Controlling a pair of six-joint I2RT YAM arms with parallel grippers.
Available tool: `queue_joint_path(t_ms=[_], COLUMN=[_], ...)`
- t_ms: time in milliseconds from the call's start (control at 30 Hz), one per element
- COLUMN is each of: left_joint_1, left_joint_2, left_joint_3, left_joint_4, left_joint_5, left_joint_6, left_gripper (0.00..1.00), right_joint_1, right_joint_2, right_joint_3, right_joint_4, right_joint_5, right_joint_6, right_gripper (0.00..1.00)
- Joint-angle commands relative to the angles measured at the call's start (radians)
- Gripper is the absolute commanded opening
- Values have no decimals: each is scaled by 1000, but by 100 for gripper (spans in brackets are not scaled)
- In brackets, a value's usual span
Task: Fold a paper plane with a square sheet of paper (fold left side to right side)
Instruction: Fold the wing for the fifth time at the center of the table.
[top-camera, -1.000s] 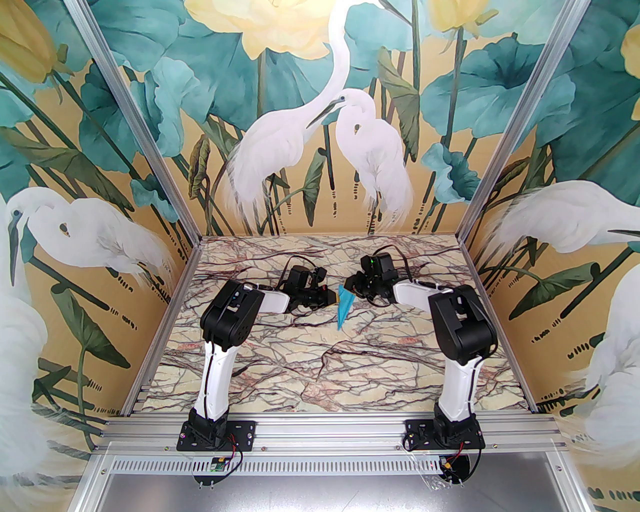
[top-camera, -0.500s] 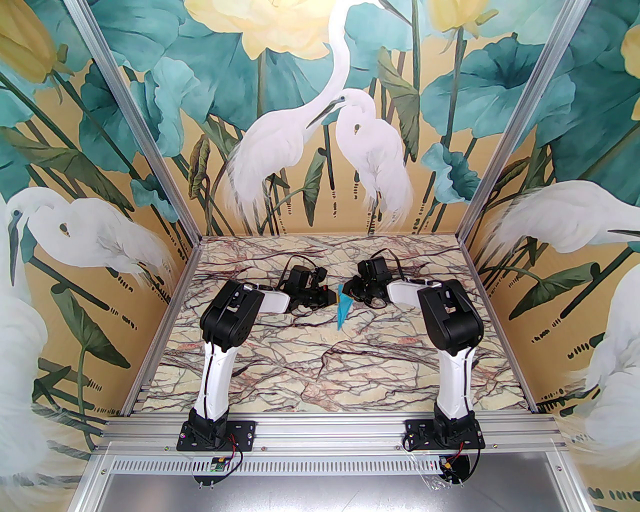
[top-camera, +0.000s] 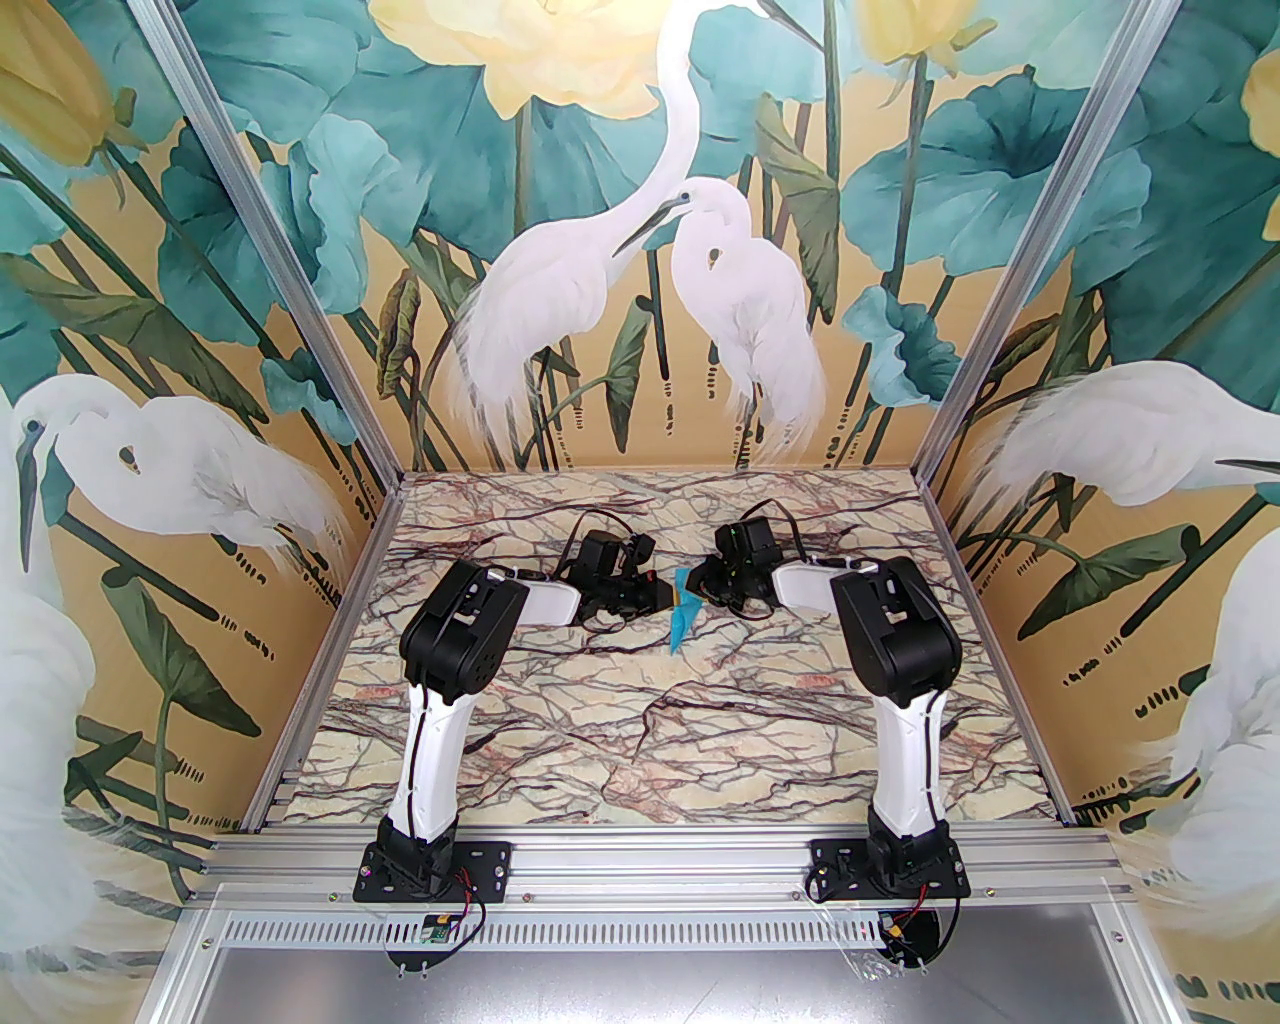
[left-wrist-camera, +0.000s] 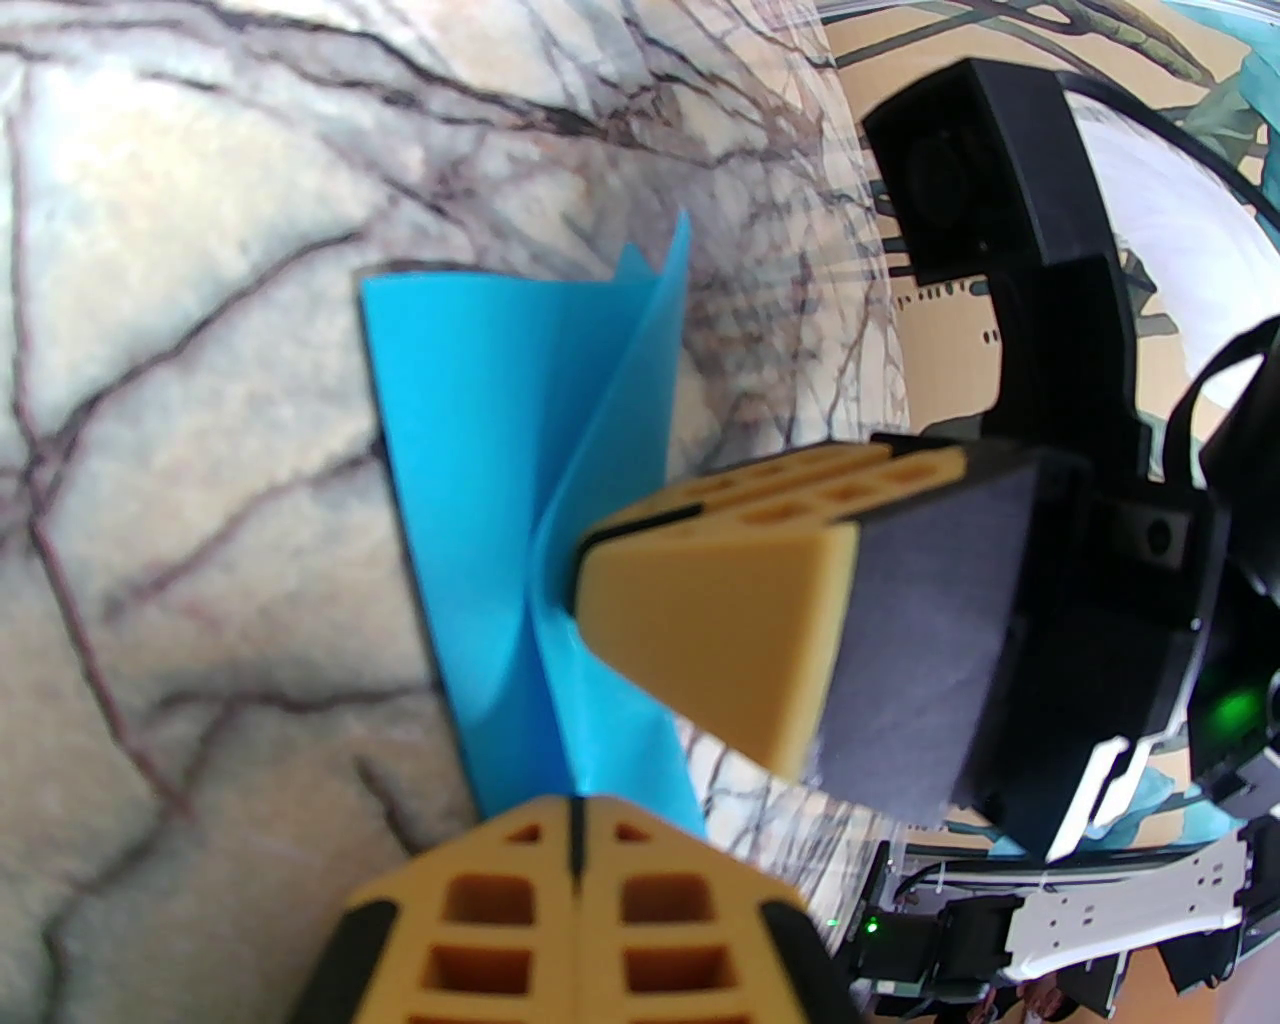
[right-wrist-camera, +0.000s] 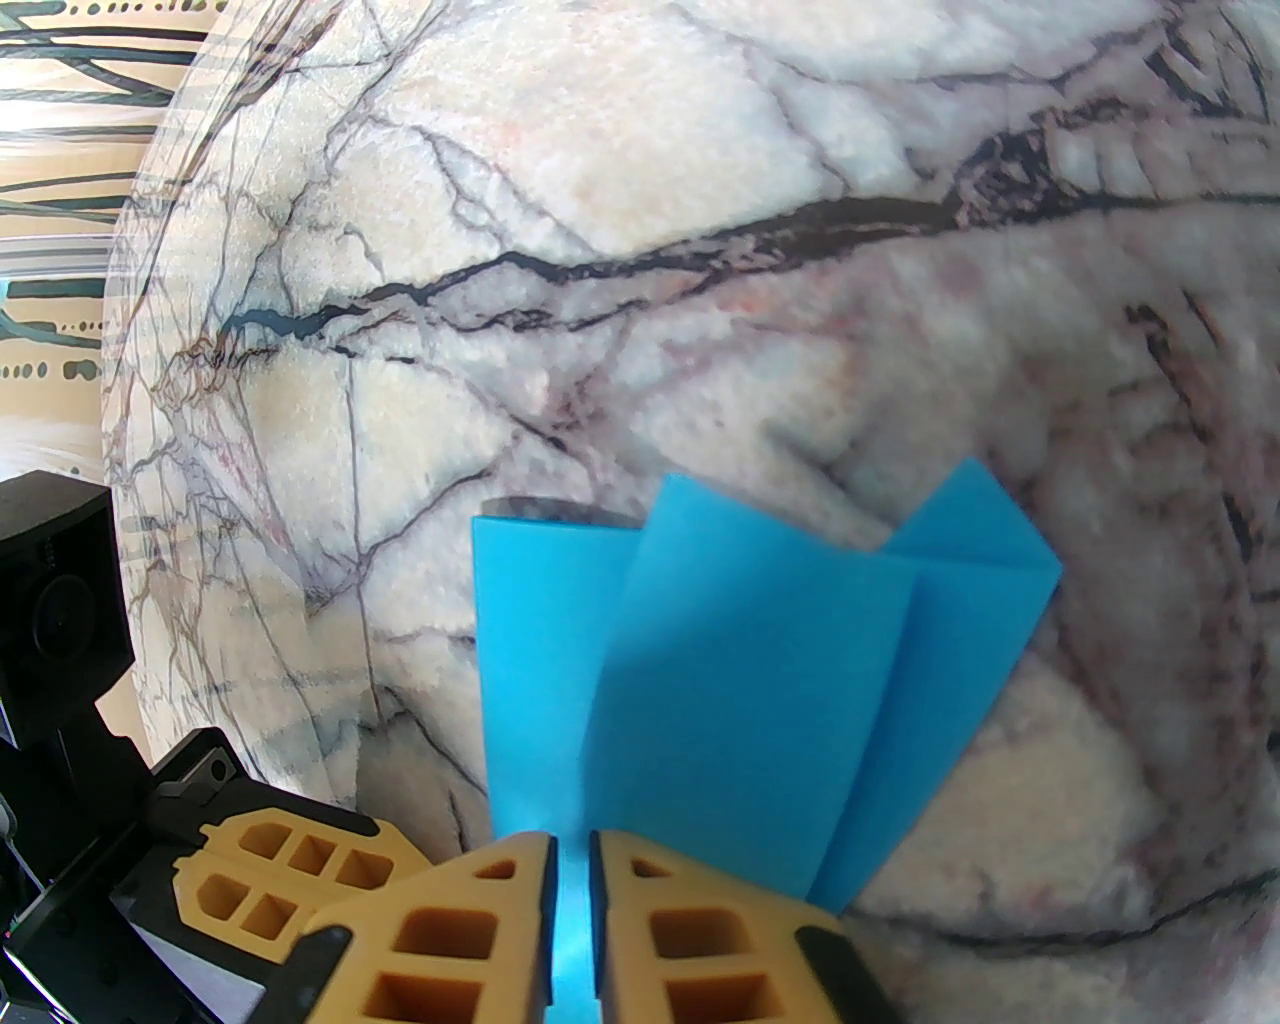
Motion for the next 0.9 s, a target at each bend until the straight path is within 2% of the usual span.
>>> queue_joint_path(t_ms=[0,100,200,233,367,533,700,867], left_joint_1=[13,34,56,56,45,-35,-94,-129], left_joint_2=[-24,-99,-191,-216,-268,-277,-270,-198], left_joint_3=[-38,-108,-191,-211,-257,-236,-169,-73], left_joint_4=[-27,17,58,53,65,56,8,-81], left_joint_5=[-88,-113,-97,-87,26,107,88,87], left_joint_6=[-11,-40,-47,-35,-45,-61,-50,1], left_gripper=[20,33,35,34,18,5,2,1], right_joint_1=[-5,-8,-10,-9,-9,-9,-10,-9], right_joint_2=[40,41,42,42,48,48,49,51], right_joint_3=[-56,-73,-65,-64,-51,-36,-36,-33], right_joint_4=[-31,-20,-32,-35,-60,-92,-92,-97], right_joint_5=[37,31,28,26,19,23,21,19], right_joint_6=[-15,-13,-24,-24,-33,-48,-50,-52], right_gripper=[16,15,15,14,10,8,8,8])
